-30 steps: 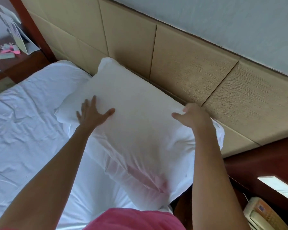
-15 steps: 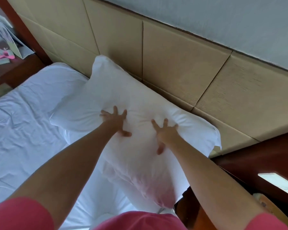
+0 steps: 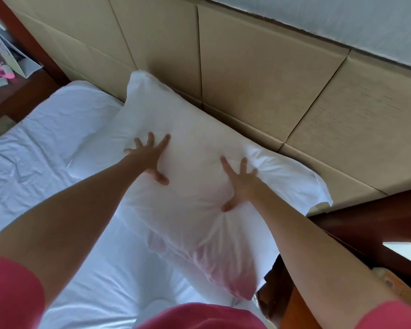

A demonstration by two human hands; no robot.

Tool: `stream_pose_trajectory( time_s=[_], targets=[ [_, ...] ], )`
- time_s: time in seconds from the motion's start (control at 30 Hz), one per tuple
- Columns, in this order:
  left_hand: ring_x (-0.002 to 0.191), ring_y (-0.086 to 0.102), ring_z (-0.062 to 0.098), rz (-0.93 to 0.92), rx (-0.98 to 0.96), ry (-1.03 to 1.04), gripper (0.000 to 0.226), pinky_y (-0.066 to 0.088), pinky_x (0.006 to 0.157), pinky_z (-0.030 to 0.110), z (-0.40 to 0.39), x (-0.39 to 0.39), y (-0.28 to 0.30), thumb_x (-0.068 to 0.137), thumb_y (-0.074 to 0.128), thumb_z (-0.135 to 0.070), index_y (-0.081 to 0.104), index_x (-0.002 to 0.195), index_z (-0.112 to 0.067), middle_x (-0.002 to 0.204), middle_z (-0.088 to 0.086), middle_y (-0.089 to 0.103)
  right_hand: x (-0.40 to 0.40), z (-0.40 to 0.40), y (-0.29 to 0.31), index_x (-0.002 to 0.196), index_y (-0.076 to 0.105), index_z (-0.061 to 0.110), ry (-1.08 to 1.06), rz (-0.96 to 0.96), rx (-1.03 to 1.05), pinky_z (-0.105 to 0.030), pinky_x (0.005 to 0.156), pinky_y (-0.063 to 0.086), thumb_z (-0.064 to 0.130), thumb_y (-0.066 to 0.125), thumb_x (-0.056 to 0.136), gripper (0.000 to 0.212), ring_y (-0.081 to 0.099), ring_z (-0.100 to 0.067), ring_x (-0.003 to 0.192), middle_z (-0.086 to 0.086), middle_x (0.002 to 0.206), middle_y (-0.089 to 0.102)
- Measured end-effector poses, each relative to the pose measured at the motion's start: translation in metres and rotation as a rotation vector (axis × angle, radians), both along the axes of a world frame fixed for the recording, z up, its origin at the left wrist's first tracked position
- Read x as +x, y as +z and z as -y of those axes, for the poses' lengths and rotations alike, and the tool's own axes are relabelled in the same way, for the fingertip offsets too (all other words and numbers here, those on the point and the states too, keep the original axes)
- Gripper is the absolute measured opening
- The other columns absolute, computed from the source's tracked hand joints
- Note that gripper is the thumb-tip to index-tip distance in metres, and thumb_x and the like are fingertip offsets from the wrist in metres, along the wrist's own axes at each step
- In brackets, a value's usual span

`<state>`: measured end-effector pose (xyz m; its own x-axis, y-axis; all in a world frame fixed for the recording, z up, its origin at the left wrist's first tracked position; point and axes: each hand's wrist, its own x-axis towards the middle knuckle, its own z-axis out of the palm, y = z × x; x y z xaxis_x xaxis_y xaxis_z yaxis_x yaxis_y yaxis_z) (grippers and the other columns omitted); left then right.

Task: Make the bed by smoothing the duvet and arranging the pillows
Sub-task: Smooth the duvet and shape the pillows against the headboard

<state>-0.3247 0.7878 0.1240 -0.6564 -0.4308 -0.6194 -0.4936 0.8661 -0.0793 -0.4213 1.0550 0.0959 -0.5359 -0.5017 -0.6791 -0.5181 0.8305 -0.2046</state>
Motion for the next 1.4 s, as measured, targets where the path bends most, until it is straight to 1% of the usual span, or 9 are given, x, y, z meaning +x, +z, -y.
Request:
stream_pose_trajectory(
  time_s=[0.2,0.4,0.6,0.7,0.8,0.97,1.17,1.27,1.4],
  targets=[
    [0.142,-0.006,0.057,0.134,-0.078,-0.037,0.153,0.016,0.107,0.076,-0.008,-0.031,-0.022,0.049,0.088,-0.061,-0.026,0.148,-0.041,0.159,0.015,-0.027,-0.029,0.002,-0.028,0.127,-0.043,0.062,0.045,0.088,-0.003,-0.073,0.107,0.029,0.048,0.096,0.051,0.158,-0.012,-0.057,0.144,-0.011,0.158,-0.036],
    [0.139,-0.022,0.057,0.142,-0.063,0.089,0.153,0.001,0.108,0.076,-0.023,-0.023,-0.040,0.053,0.090,-0.055,-0.030,0.146,-0.040,0.154,0.018,-0.036,-0.033,0.000,-0.056,0.131,-0.042,0.058,0.176,0.051,0.028,-0.071,0.105,0.033,0.030,0.094,0.063,0.154,-0.004,-0.060,0.143,-0.016,0.157,-0.035],
    [0.141,-0.026,0.050,0.070,-0.039,0.223,0.150,-0.002,0.109,0.074,-0.062,-0.008,-0.051,0.052,0.085,-0.063,-0.029,0.147,-0.040,0.156,0.020,-0.032,-0.042,-0.002,-0.073,0.132,-0.044,0.053,0.348,-0.055,0.075,-0.065,0.109,0.034,0.037,0.095,0.058,0.158,0.020,-0.054,0.144,-0.030,0.158,-0.022],
    [0.143,-0.022,0.050,0.034,0.005,0.274,0.144,0.001,0.108,0.076,-0.094,0.000,-0.053,0.054,0.079,-0.071,-0.023,0.150,-0.040,0.158,0.021,-0.027,-0.052,-0.010,-0.060,0.149,-0.029,0.040,0.529,-0.149,0.080,-0.050,0.111,0.036,0.041,0.092,0.062,0.149,0.035,-0.048,0.138,-0.037,0.156,0.011],
    [0.144,-0.019,0.050,-0.001,0.020,0.305,0.138,0.002,0.109,0.075,-0.130,0.008,-0.060,0.055,0.073,-0.077,-0.020,0.151,-0.042,0.159,0.020,-0.026,-0.062,-0.018,-0.045,0.156,-0.014,0.034,0.611,-0.159,0.047,-0.043,0.109,0.038,0.037,0.089,0.070,0.134,0.043,-0.041,0.134,-0.025,0.150,0.037],
    [0.143,-0.016,0.054,0.037,0.025,0.269,0.131,0.001,0.111,0.072,-0.185,0.022,-0.060,0.058,0.070,-0.080,-0.014,0.152,-0.043,0.158,0.023,-0.023,-0.058,-0.032,-0.039,0.156,0.001,0.039,0.664,-0.129,0.091,-0.045,0.104,0.041,0.041,0.081,0.075,0.114,0.043,-0.040,0.132,-0.014,0.148,0.042],
    [0.149,-0.005,0.043,0.029,0.071,0.214,0.096,0.002,0.117,0.063,-0.240,0.055,-0.047,0.079,0.062,-0.068,0.008,0.154,-0.043,0.164,0.013,-0.008,-0.035,-0.058,-0.020,0.136,0.054,0.023,0.694,-0.152,0.165,-0.037,0.091,0.047,0.035,0.073,0.080,0.060,0.055,-0.029,0.121,-0.006,0.132,0.057],
    [0.148,0.017,0.030,-0.072,0.125,0.175,0.068,0.017,0.118,0.053,-0.263,0.077,-0.038,0.090,0.059,-0.053,0.031,0.150,-0.036,0.161,0.005,0.020,-0.006,-0.081,-0.009,0.126,0.063,0.017,0.664,-0.131,0.174,-0.032,0.088,0.050,0.026,0.067,0.082,0.045,0.062,-0.028,0.113,-0.007,0.126,0.061],
    [0.132,0.044,0.022,-0.195,0.292,0.268,0.037,0.038,0.104,0.034,-0.296,0.125,-0.019,0.097,0.053,-0.037,0.055,0.131,-0.022,0.138,0.002,0.051,0.039,-0.098,0.012,0.116,0.071,0.015,0.634,-0.094,0.122,-0.032,0.087,0.057,0.022,0.066,0.081,0.036,0.068,-0.025,0.097,-0.007,0.116,0.069]
  ],
)
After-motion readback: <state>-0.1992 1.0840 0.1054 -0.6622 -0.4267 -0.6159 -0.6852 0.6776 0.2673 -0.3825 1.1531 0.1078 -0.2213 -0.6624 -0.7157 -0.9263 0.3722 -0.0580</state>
